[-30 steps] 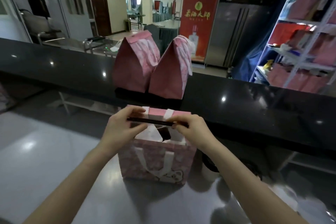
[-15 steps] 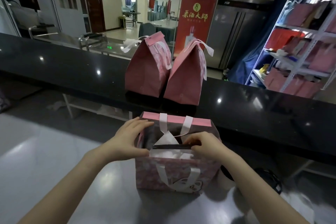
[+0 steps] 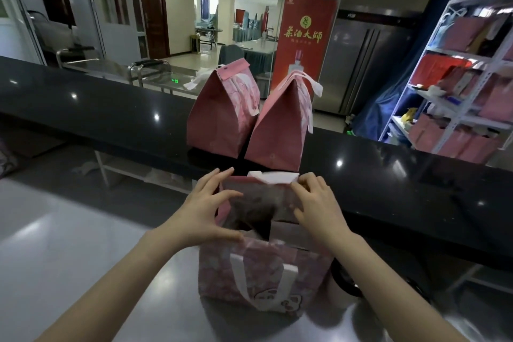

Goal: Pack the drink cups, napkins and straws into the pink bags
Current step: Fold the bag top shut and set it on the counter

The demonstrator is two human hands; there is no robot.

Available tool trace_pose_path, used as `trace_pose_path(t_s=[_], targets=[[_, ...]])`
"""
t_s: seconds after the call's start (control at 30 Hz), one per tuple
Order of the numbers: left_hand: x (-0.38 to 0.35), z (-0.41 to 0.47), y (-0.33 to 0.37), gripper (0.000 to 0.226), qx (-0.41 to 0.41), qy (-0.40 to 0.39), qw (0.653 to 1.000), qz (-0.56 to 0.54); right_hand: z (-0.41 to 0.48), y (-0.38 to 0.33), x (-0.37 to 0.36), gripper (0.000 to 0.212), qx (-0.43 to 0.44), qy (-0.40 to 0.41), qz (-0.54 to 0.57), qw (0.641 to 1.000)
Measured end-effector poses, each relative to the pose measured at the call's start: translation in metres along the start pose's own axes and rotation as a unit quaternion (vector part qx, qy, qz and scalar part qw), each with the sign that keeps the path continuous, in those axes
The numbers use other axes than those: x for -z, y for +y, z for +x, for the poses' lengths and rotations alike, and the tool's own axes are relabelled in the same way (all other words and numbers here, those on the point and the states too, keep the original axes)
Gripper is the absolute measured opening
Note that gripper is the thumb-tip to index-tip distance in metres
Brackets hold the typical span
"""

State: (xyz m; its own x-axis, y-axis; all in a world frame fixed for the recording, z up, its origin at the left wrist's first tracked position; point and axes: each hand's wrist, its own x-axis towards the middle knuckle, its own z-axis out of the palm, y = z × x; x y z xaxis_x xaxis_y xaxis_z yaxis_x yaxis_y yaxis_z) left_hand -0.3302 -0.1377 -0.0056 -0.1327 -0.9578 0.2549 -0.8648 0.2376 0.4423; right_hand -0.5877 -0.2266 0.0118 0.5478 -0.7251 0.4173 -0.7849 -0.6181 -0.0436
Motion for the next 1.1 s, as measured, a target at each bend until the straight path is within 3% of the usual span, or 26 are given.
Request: trace_pose_path(t_s=[0.1, 0.23, 0.37, 0.47, 0.6, 0.63, 0.7, 0.77, 0.8, 0.93, 1.1], targets=[[-0.006, 0.012, -0.001, 0.079, 0.025, 0.056, 0.998, -0.011, 0.004, 0.012, 0.002, 0.048, -0.049, 0.023, -0.026, 0.998], [-0.018, 0.024, -0.003, 0.091, 0.049, 0.065, 0.997, -0.017, 0.009, 0.019, 0.004, 0.021, -0.081, 0.038, -0.032, 0.995], [-0.028, 0.033, -0.005, 0.088, 0.049, 0.057, 0.997, -0.011, 0.005, 0.015, 0.008, 0.017, -0.075, -0.013, 0.059, 0.995], [-0.034, 0.033, -0.007, 0.071, 0.061, 0.065, 0.996, 0.016, -0.011, 0.012, 0.014, 0.013, -0.084, -0.094, 0.192, 0.973], [-0.038, 0.026, -0.006, 0.041, 0.062, 0.1, 0.992, 0.053, -0.032, 0.012, 0.017, 0.013, -0.069, -0.111, 0.228, 0.965], [-0.039, 0.025, -0.005, 0.036, 0.064, 0.11, 0.991, 0.049, -0.035, 0.012, 0.019, 0.02, -0.064, -0.115, 0.235, 0.963], [-0.04, 0.023, -0.003, 0.028, 0.069, 0.129, 0.989, 0.037, -0.04, 0.011, 0.023, 0.053, -0.05, -0.153, 0.231, 0.96], [-0.041, 0.021, -0.001, 0.023, 0.074, 0.138, 0.987, 0.027, -0.044, 0.01, 0.024, 0.086, -0.028, -0.206, 0.181, 0.961], [-0.041, 0.02, 0.0, 0.02, 0.074, 0.141, 0.987, 0.022, -0.047, 0.009, 0.022, 0.092, -0.018, -0.221, 0.146, 0.964], [-0.037, 0.013, 0.002, 0.016, 0.066, 0.132, 0.989, 0.005, -0.054, 0.006, 0.013, 0.063, -0.033, -0.157, 0.069, 0.985], [-0.019, 0.003, -0.005, 0.035, 0.069, 0.104, 0.991, -0.054, -0.054, 0.006, 0.003, 0.038, -0.139, -0.092, 0.221, 0.961]])
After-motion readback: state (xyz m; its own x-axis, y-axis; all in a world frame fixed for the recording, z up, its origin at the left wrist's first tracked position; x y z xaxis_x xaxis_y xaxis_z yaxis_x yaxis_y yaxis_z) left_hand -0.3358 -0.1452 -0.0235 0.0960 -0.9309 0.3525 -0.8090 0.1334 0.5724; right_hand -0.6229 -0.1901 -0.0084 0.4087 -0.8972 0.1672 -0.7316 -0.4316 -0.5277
